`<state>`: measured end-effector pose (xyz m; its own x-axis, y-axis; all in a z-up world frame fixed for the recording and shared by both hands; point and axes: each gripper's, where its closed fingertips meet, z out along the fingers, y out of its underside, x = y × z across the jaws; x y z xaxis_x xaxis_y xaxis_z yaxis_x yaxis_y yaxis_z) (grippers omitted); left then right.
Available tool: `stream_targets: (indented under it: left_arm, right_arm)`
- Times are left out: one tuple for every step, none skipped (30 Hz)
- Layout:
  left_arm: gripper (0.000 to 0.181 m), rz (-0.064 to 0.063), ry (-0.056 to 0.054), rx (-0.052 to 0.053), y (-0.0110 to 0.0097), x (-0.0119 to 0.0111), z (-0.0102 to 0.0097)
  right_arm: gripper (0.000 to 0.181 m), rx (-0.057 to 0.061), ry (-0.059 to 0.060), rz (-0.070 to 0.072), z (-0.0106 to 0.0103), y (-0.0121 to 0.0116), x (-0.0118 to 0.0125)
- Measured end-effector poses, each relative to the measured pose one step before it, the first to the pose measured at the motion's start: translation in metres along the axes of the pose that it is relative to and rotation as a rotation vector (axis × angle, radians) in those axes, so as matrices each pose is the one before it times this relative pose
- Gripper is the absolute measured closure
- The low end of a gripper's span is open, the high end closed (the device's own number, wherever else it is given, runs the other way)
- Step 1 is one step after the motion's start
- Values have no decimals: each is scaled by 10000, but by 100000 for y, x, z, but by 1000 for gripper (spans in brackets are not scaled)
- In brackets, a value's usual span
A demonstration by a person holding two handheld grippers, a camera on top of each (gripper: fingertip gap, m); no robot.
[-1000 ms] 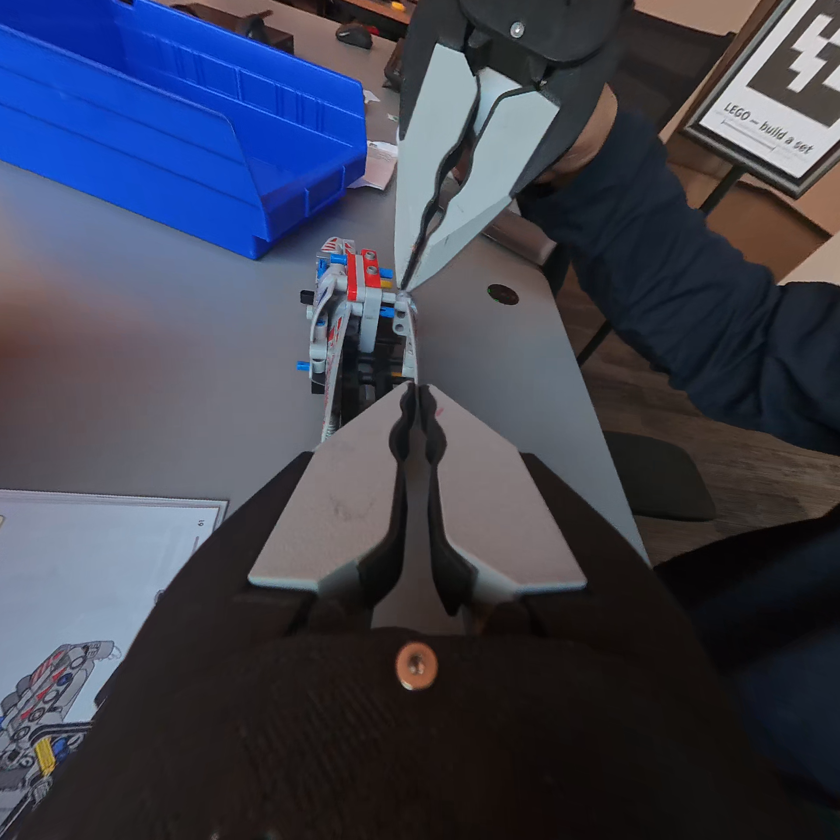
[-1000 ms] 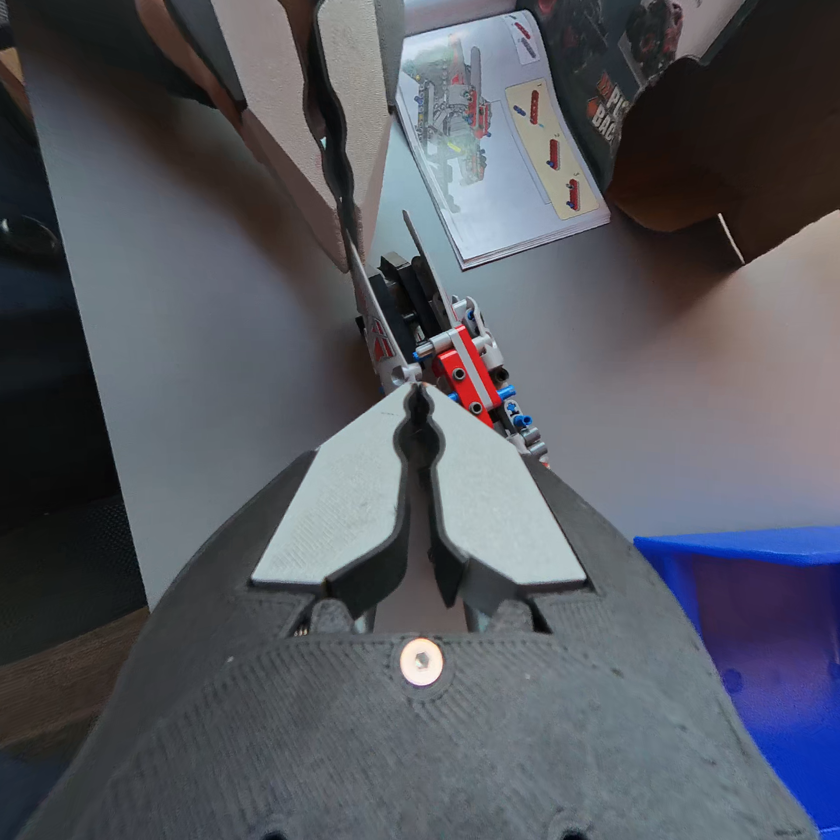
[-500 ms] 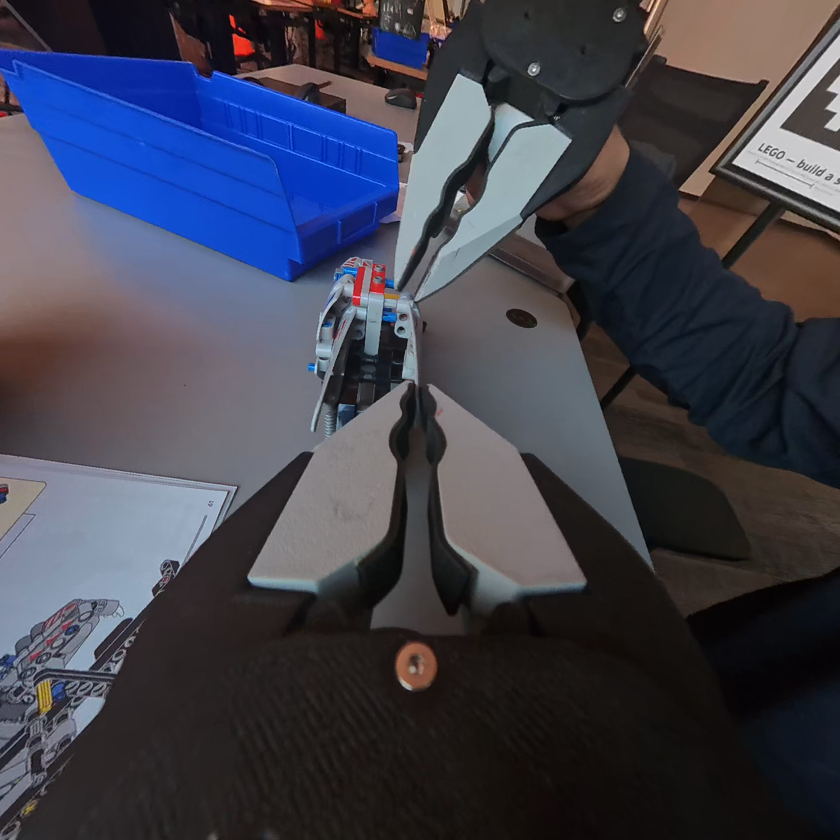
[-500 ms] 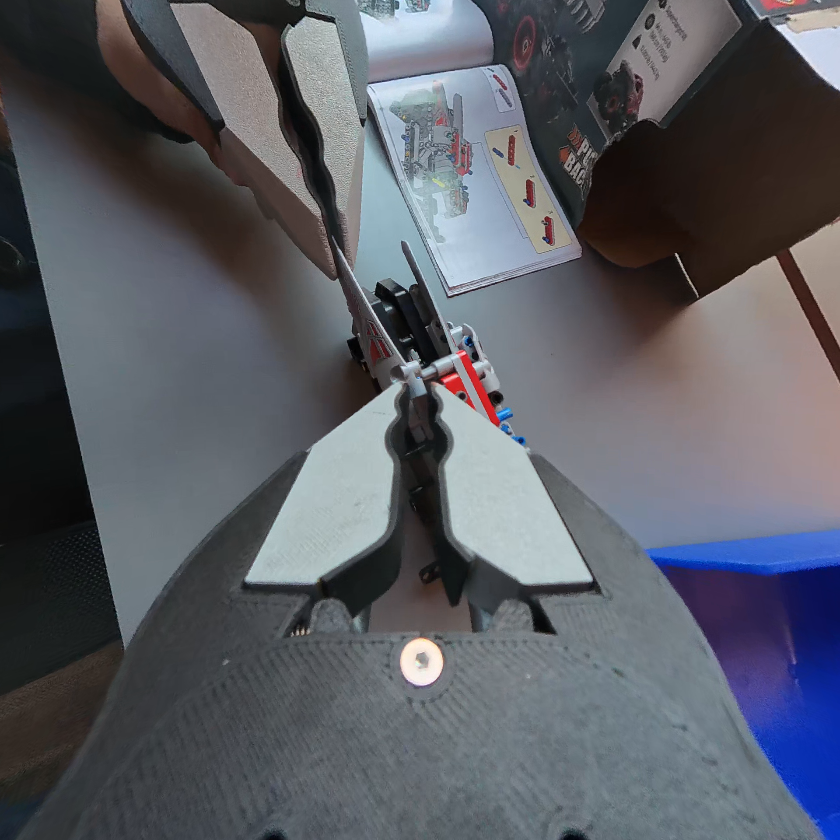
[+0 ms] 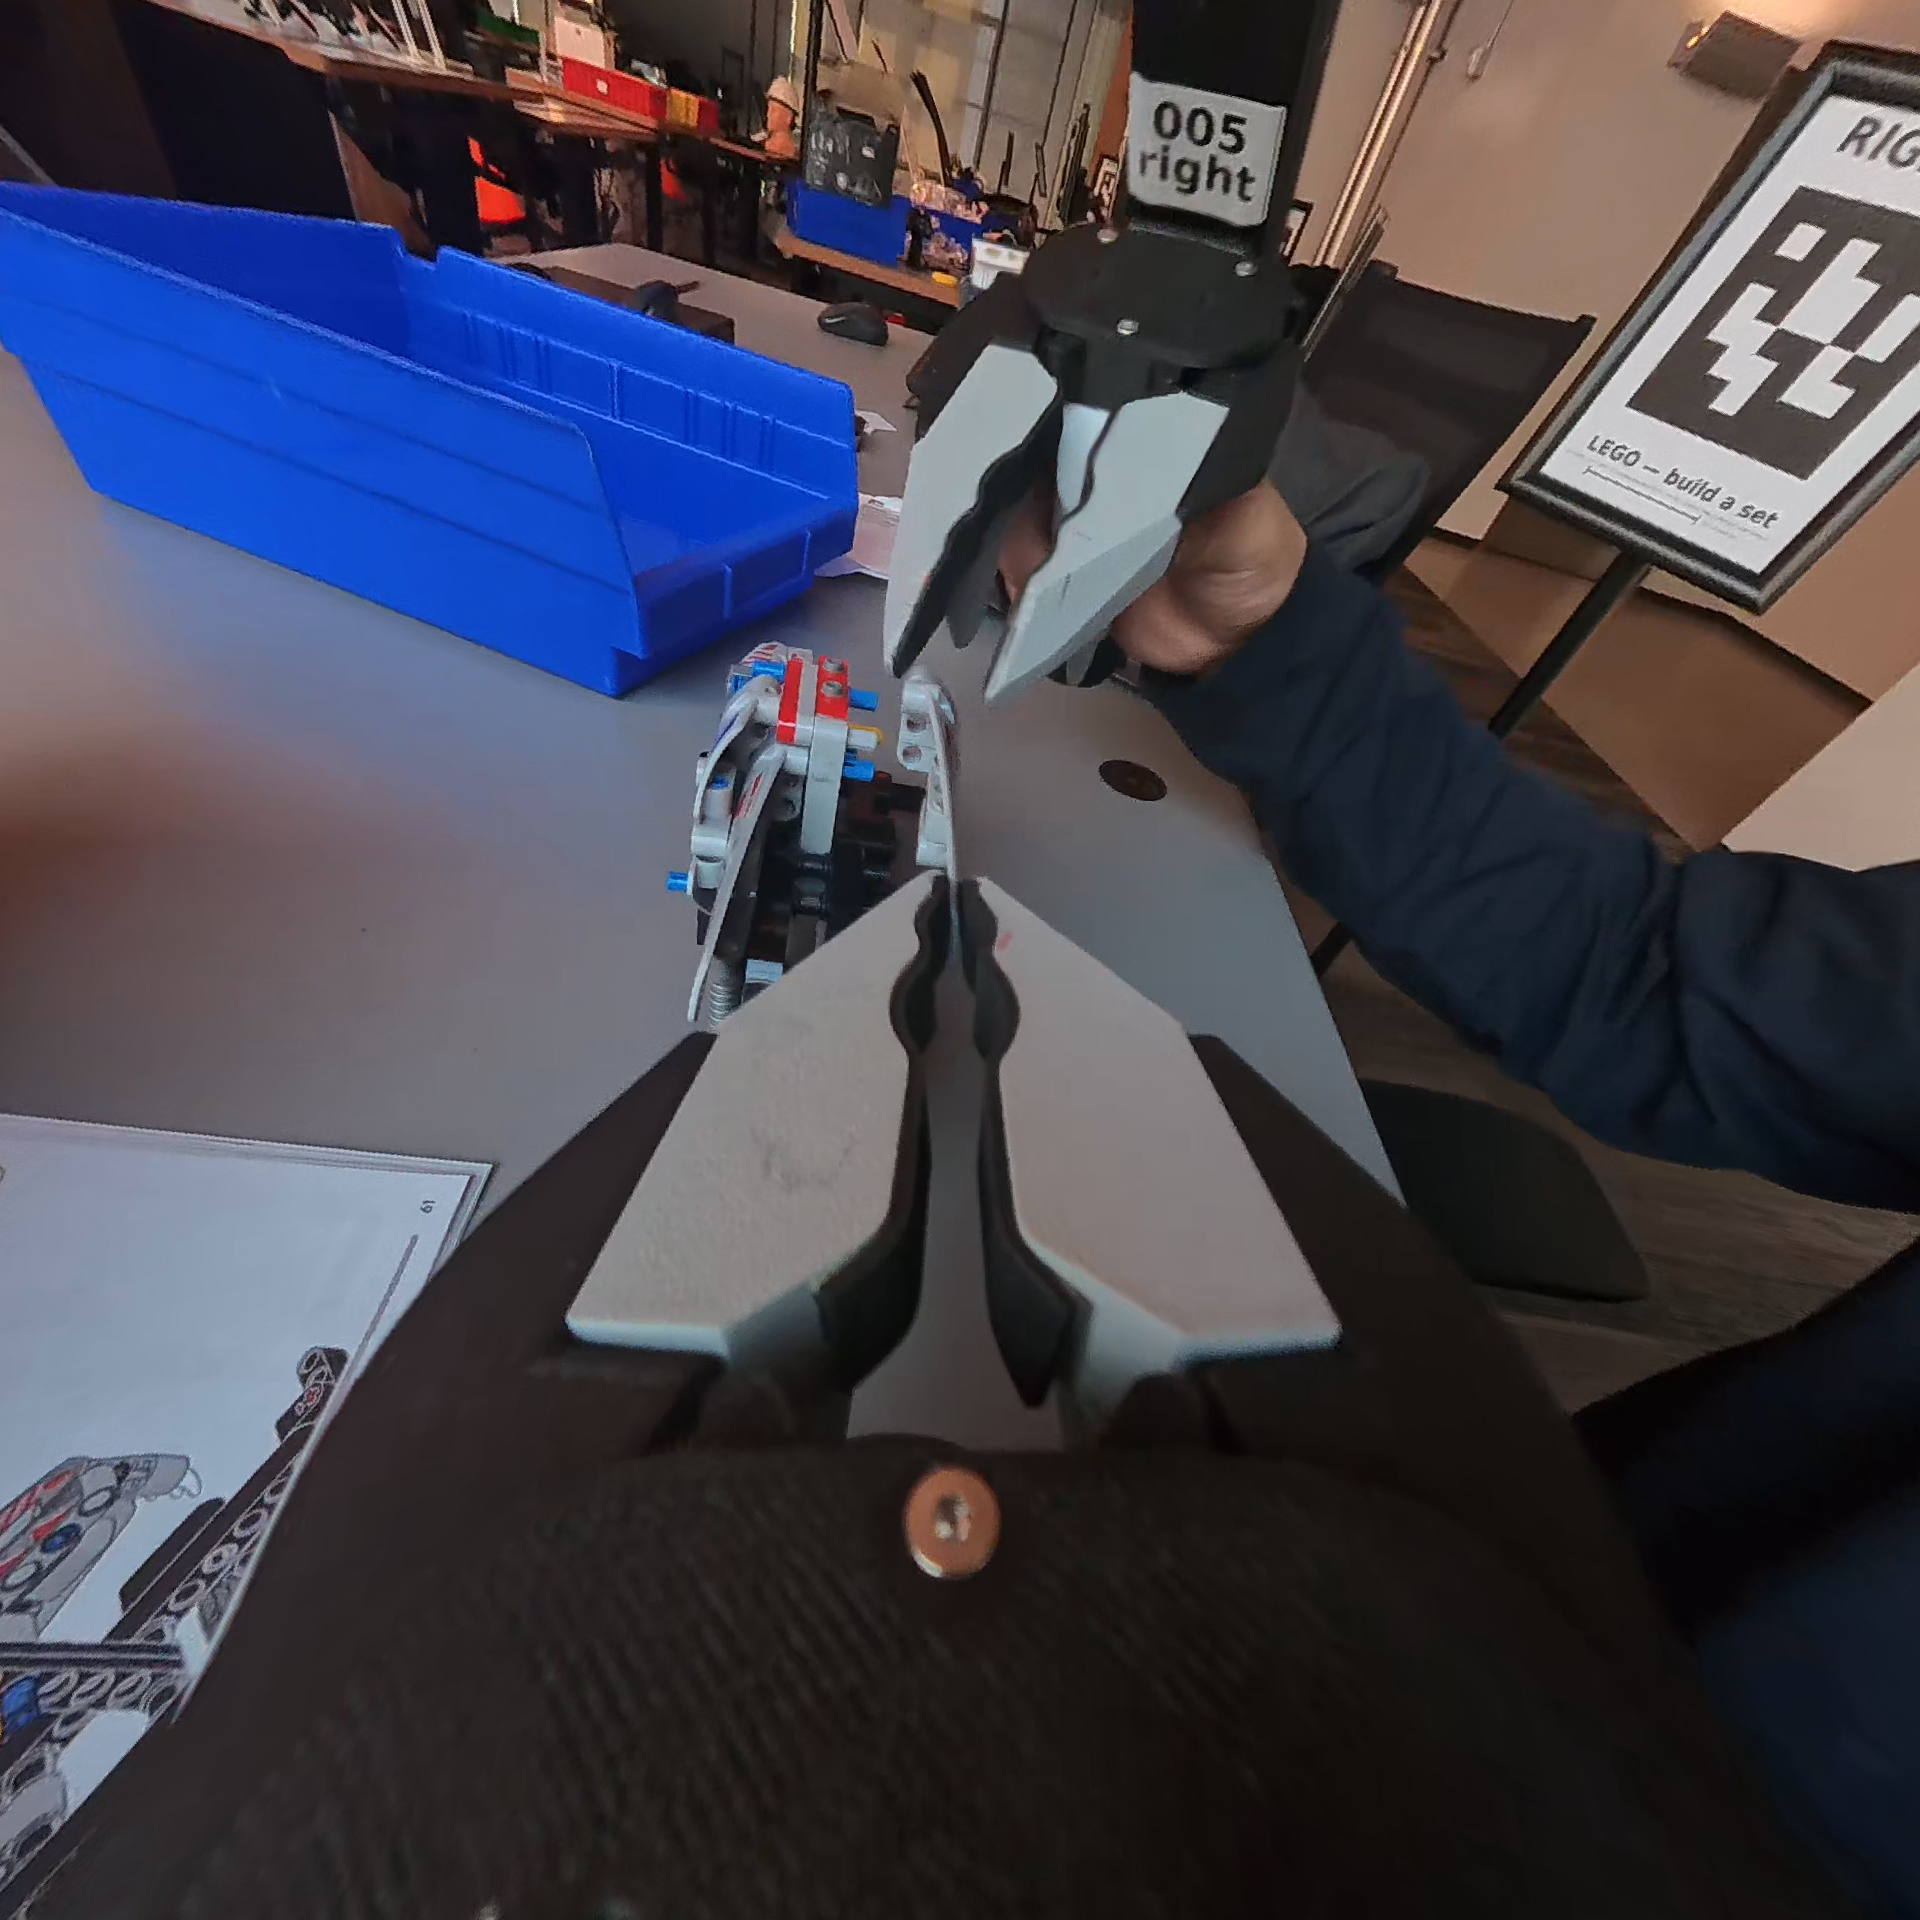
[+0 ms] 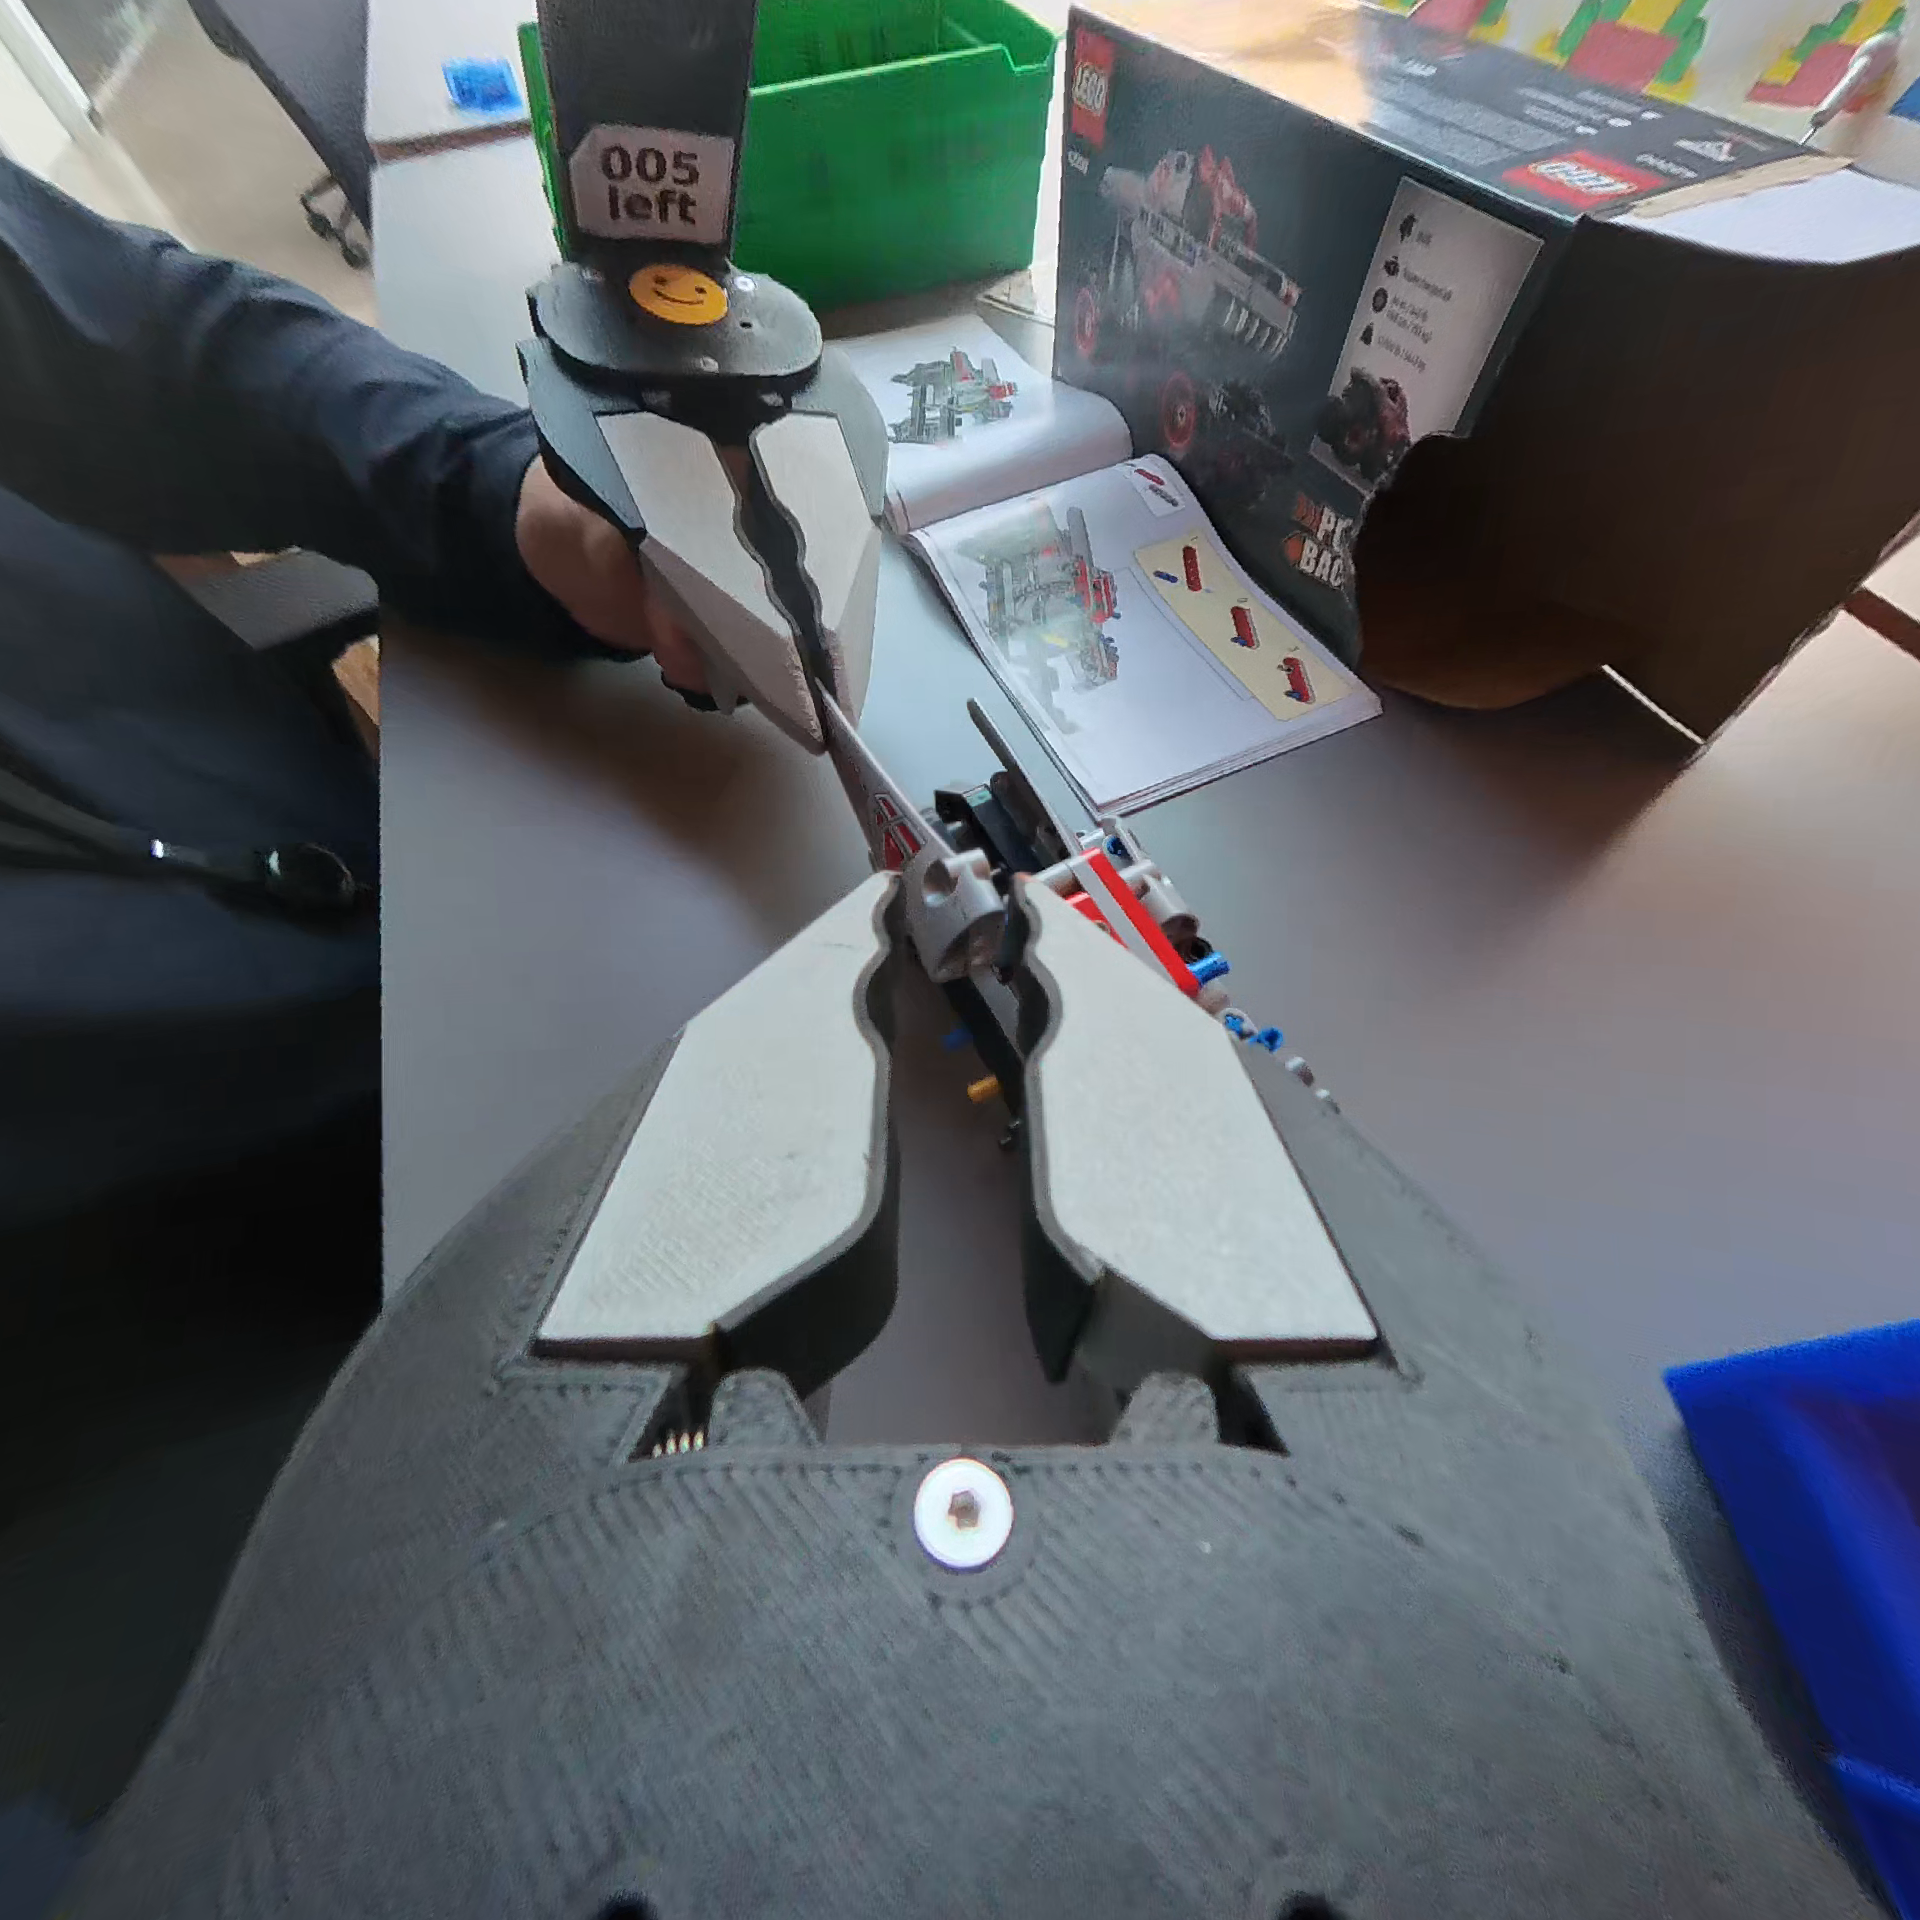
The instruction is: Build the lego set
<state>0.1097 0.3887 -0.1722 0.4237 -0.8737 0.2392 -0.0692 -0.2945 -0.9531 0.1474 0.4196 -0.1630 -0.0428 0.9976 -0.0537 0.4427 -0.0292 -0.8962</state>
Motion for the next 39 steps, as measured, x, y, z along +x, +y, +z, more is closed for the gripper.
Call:
stream_targets:
  left_arm:
    - [181, -8, 2, -14, 64, -82, 80]
    - [181, 34, -30, -33, 51, -117, 45]
    - [181, 55, -4, -33, 40, -65, 31]
    - [181, 61, 6, 12, -1, -44, 25]
    - [181, 57, -6, 17, 7, -46, 14]
    - [181, 51, -43, -4, 60, -118, 12]
    - [181, 35, -12, -13, 99, -82, 7]
    - [181, 20, -10, 46, 59, -74, -11]
    - [181, -8, 45, 62, 50, 25, -12]
    - [181, 23, 59, 121, -9, 98, -17]
    - [181, 48, 99, 116, 4, 194, 7]
    - [181, 6, 91, 20, 110, 200, 98]
    - [181, 8, 77, -56, 184, 208, 150]
    - [181, 99, 34, -45, 53, 205, 132]
    - [181, 171, -11, 65, -95, 175, 66]
    - [181, 152, -45, 68, -88, 123, 10]
    - [181, 105, -81, -10, 25, 10, -5]
    - [181, 52, -43, 7, -11, 5, -18]
    - [181, 3, -44, 41, -47, -62, -37]
    - [181, -46, -15, 11, -13, -64, -13]
    - [181, -73, 24, -33, 47, -46, 36]
    - [181, -75, -14, -20, 18, -112, 29]
    - [181, -68, -34, -5, 1, -132, 23]
    - [181, -63, -50, 2, -12, -171, 23]
    - [181, -67, -29, 7, -29, -141, 17]
    - [181, -69, 17, 13, -22, -68, -4]
    - [181, -43, 29, 1, 4, -11, -5]
    - [181, 3, -11, 3, -2, -12, -11]
    - [181, 26, -37, -49, 65, -11, -7]
    - [181, 27, -28, -99, 135, 6, 22]
    - [181, 27, -36, -95, 137, -20, 21]
    - [181, 12, -50, -61, 80, -49, 20]
    - [181, -29, -20, -64, 93, -38, 14]
    - [181, -66, -10, -81, 113, -44, 24]
    - [181, -92, -36, -112, 168, -78, 23]
    - [181, -59, -47, -126, 187, -57, 18]
    - [181, 25, -58, -108, 151, -43, 19]
    - [181, 90, -49, -46, 75, 1, -9]
    - [181, 109, -68, -17, 14, -28, -31]
  right_arm:
    - [166, 101, -60, 119, 134, 79, 74]
    - [166, 36, -21, 76, 110, 163, 83]
    - [168, 31, 6, -2, 37, 201, 53]
    - [169, 76, 43, -49, -37, 147, 81]
    - [168, 159, 81, -21, -119, 69, 137]
    - [167, 246, 55, 43, -165, -6, 125]
    - [165, 331, -5, 104, -218, -88, 70]
    - [164, 370, -40, 144, -215, -128, 39]
    - [164, 328, -61, 141, -194, -119, -5]
    - [164, 213, -80, 104, -122, -33, -72]
    - [164, 48, -66, 73, -40, 123, -86]
    - [164, -20, -21, 39, 47, 212, -73]
    - [164, -16, -15, 12, 143, 191, -121]
    - [163, -91, -31, 1, 221, 203, -177]
    - [163, -163, -5, -46, 269, 238, -157]
    - [163, -176, 8, -108, 263, 253, -134]
    - [164, -172, -26, -103, 230, 266, -145]
    - [165, -156, -40, -42, 159, 252, -102]
    - [164, -125, 6, 14, 100, 230, 40]
    - [164, -69, 22, 42, 28, 143, 92]
    - [165, -18, -3, 48, -9, 46, 45]
    - [165, -2, 32, 19, -21, -16, 69]
    - [165, 5, 100, -42, -14, -58, 113]
    - [164, 21, 142, -82, -4, -86, 140]
    - [164, 30, 120, -68, -2, -79, 121]
    - [165, 21, 47, -17, -1, -43, 57]
    - [165, 17, -9, 18, -17, -15, -6]
    - [165, 29, -18, 27, -32, -35, -5]
    - [165, 27, 12, 27, -30, -24, 37]
    - [165, 12, 19, 20, -24, 13, 54]
    - [165, -1, -6, 25, -14, 23, 16]
    - [166, -3, -6, 20, 4, 21, 0]
    - [165, -14, 8, 1, 17, 32, 3]
    - [166, -79, 5, -2, 36, 131, 3]
    - [166, -148, -9, 6, 91, 271, -14]
    - [166, -193, -12, 0, 139, 343, -20]
    - [166, -192, 7, -28, 131, 312, -14]
    - [166, -111, 42, -67, 97, 154, 3]
    - [166, -9, 62, -74, 36, -18, 18]
